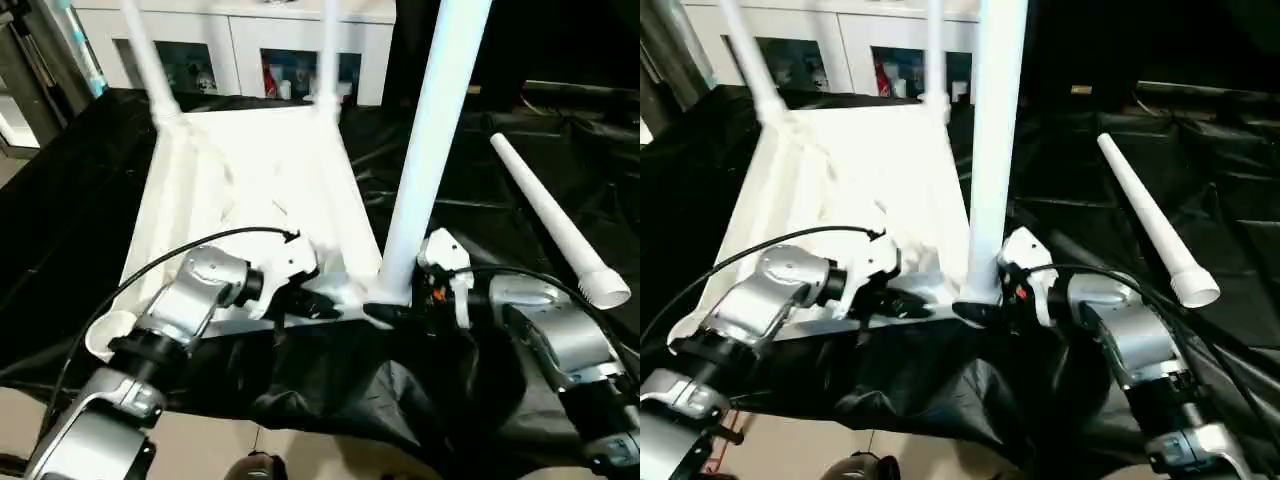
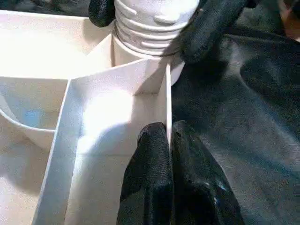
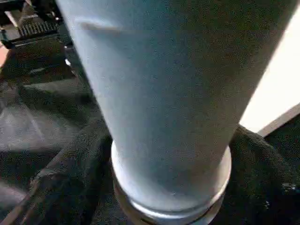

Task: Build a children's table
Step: Rotate leg to tighten

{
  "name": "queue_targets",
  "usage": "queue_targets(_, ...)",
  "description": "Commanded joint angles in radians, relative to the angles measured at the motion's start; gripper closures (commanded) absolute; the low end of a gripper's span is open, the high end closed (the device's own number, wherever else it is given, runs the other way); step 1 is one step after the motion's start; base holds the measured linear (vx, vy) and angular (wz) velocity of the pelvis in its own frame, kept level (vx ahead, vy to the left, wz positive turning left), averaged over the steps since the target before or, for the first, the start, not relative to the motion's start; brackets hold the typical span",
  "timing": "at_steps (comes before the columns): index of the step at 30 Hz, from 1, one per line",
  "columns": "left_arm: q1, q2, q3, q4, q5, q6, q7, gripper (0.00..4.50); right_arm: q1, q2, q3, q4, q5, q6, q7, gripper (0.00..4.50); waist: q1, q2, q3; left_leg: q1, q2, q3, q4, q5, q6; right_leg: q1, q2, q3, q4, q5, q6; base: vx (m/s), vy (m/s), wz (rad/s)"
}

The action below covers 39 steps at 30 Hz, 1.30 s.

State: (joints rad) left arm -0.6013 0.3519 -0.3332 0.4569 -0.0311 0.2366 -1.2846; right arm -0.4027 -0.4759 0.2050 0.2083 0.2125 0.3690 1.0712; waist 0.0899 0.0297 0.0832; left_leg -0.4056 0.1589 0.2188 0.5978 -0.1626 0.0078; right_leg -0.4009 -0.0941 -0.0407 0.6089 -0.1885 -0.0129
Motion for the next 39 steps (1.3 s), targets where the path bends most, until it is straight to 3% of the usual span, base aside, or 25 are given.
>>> queue_targets(1, -0.013, -0.012, -0.024, -0.052, -0.046, -0.026, -0.069, 4.5, -0.004, 0.003, 0.017, -0.025, 0.024, 0.02, 0.021, 1.22, -0.008, -0.012, -0.075, 0.042, 0.077, -0.042, -0.08, -0.273, 0.009, 0.029, -0.066, 0.041, -0.076, -0.239, -0.216, 0.0, 0.0, 0.0)
queue_targets(7, -0.012, -0.023, -0.014, -0.052, -0.054, -0.017, -0.06, 4.5, 0.008, 0.03, 0.018, -0.038, 0.044, 0.046, 0.02, 1.67, -0.007, -0.01, -0.076, 0.041, 0.077, -0.041, -0.079, -0.257, 0.014, 0.028, -0.065, 0.039, -0.073, -0.223, -0.223, 0.0, 0.0, 0.0)
queue_targets(12, -0.025, -0.065, 0.004, -0.028, -0.039, 0.009, 0.026, 4.5, 0.011, 0.104, -0.012, 0.004, 0.03, 0.059, -0.098, 1.72, -0.014, -0.013, -0.073, 0.041, 0.075, -0.044, -0.081, -0.288, -0.009, 0.026, -0.068, 0.04, -0.081, -0.287, -0.209, 0.0, 0.0, 0.0)
queue_targets(13, -0.04, -0.096, 0.016, -0.011, -0.035, 0.03, 0.077, 4.5, 0.001, 0.148, -0.03, 0.048, 0.012, 0.061, -0.188, 1.72, -0.013, -0.009, -0.074, 0.042, 0.075, -0.046, -0.081, -0.291, -0.013, 0.027, -0.069, 0.04, -0.08, -0.297, -0.204, 0.0, 0.0, 0.0)
queue_targets(14, -0.064, -0.137, 0.032, 0.016, -0.025, 0.053, 0.153, 4.5, -0.019, 0.204, -0.059, 0.112, -0.012, 0.059, -0.314, 1.73, -0.024, -0.012, -0.074, 0.042, 0.072, -0.046, -0.082, -0.309, -0.032, 0.023, -0.067, 0.04, -0.081, -0.32, -0.2, 0.0, 0.0, 0.0)
queue_targets(15, -0.064, -0.137, 0.032, 0.016, -0.025, 0.053, 0.153, 4.5, -0.019, 0.204, -0.059, 0.112, -0.012, 0.059, -0.314, 1.73, -0.024, -0.012, -0.074, 0.042, 0.072, -0.046, -0.082, -0.309, -0.032, 0.023, -0.067, 0.04, -0.081, -0.32, -0.2, 0.0, 0.0, 0.0)
queue_targets(16, -0.095, -0.187, 0.05, 0.052, -0.013, 0.079, 0.245, 4.5, -0.044, 0.263, -0.091, 0.182, -0.031, 0.06, -0.447, 1.73, -0.041, -0.013, -0.074, 0.036, 0.069, -0.049, -0.084, -0.307, -0.047, 0.025, -0.067, 0.039, -0.08, -0.32, -0.2, 0.0, 0.0, 0.0)
queue_targets(18, -0.115, -0.218, 0.061, 0.076, -0.005, 0.096, 0.305, 4.5, -0.06, 0.3, -0.113, 0.225, -0.043, 0.062, -0.529, 1.73, -0.046, -0.015, -0.076, 0.039, 0.068, -0.05, -0.082, -0.314, -0.04, 0.027, -0.067, 0.038, -0.086, -0.326, -0.191, 0.0, 0.0, 0.0)
queue_targets(20, -0.158, -0.288, 0.076, 0.121, 0.004, 0.111, 0.409, 4.5, -0.107, 0.371, -0.146, 0.309, -0.056, 0.035, -0.658, 1.73, -0.056, -0.006, -0.073, 0.04, 0.064, -0.049, -0.08, -0.327, -0.042, 0.02, -0.067, 0.039, -0.09, -0.333, -0.198, 0.0, 0.0, 0.0)
queue_targets(22, -0.17, -0.313, 0.078, 0.134, 0.012, 0.101, 0.439, 4.5, -0.125, 0.396, -0.148, 0.33, -0.065, 0.014, -0.685, 1.73, -0.059, -0.012, -0.077, 0.036, 0.063, -0.048, -0.079, -0.308, -0.033, 0.028, -0.065, 0.037, -0.091, -0.314, -0.195, 0.0, 0.0, 0.0)
queue_targets(23, -0.17, -0.316, 0.075, 0.134, 0.017, 0.096, 0.437, 4.5, -0.126, 0.402, -0.147, 0.327, -0.06, 0.002, -0.666, 1.38, -0.055, -0.013, -0.08, 0.033, 0.062, -0.045, -0.076, -0.272, -0.004, 0.033, -0.065, 0.038, -0.088, -0.256, -0.198, 0.0, 0.0, 0.0)
queue_targets(24, -0.17, -0.316, 0.075, 0.134, 0.017, 0.096, 0.437, 4.5, -0.126, 0.402, -0.147, 0.327, -0.06, 0.002, -0.666, 1.18, -0.055, -0.013, -0.08, 0.033, 0.062, -0.045, -0.076, -0.272, -0.004, 0.033, -0.065, 0.038, -0.088, -0.256, -0.198, 0.0, 0.0, 0.0)
queue_targets(26, -0.166, -0.315, 0.069, 0.129, 0.02, 0.085, 0.421, 4.5, -0.129, 0.406, -0.148, 0.321, -0.057, -0.006, -0.643, 1.01, -0.051, -0.011, -0.083, 0.031, 0.063, -0.042, -0.073, -0.209, 0.033, 0.037, -0.061, 0.037, -0.08, -0.158, -0.218, 0.0, 0.0, 0.0)
queue_targets(28, -0.144, -0.291, 0.048, 0.105, 0.023, 0.061, 0.364, 4.5, -0.124, 0.389, -0.144, 0.286, -0.042, -0.008, -0.576, 0.82, -0.048, -0.013, -0.082, 0.029, 0.063, -0.041, -0.071, -0.195, 0.056, 0.041, -0.063, 0.034, -0.078, -0.144, -0.231, 0.0, 0.0, 0.0)
queue_targets(34, -0.088, -0.2, 0.024, 0.045, -0.007, 0.036, 0.212, 4.5, -0.078, 0.24, -0.063, 0.173, -0.041, -0.029, -0.336, 0.54, -0.041, -0.011, -0.08, 0.036, 0.072, -0.042, -0.074, -0.216, 0.055, 0.039, -0.061, 0.034, -0.078, -0.17, -0.23, 0.0, 0.0, 0.0)
queue_targets(36, -0.067, -0.164, 0.012, 0.019, -0.022, -0.006, 0.136, 4.5, -0.055, 0.175, -0.034, 0.12, -0.028, -0.039, -0.234, 0.54, -0.03, -0.01, -0.078, 0.037, 0.075, -0.041, -0.075, -0.222, 0.06, 0.039, -0.061, 0.035, -0.077, -0.166, -0.226, 0.0, 0.0, 0.0)
queue_targets(39, -0.048, -0.121, 0.002, -0.016, -0.043, 0.016, 0.057, 4.5, -0.033, 0.103, -0.013, 0.058, -0.004, -0.016, -0.116, 0.54, -0.024, -0.008, -0.077, 0.041, 0.077, -0.039, -0.078, -0.243, 0.043, 0.033, -0.06, 0.036, -0.076, -0.188, -0.232, 0.0, 0.0, 0.0)
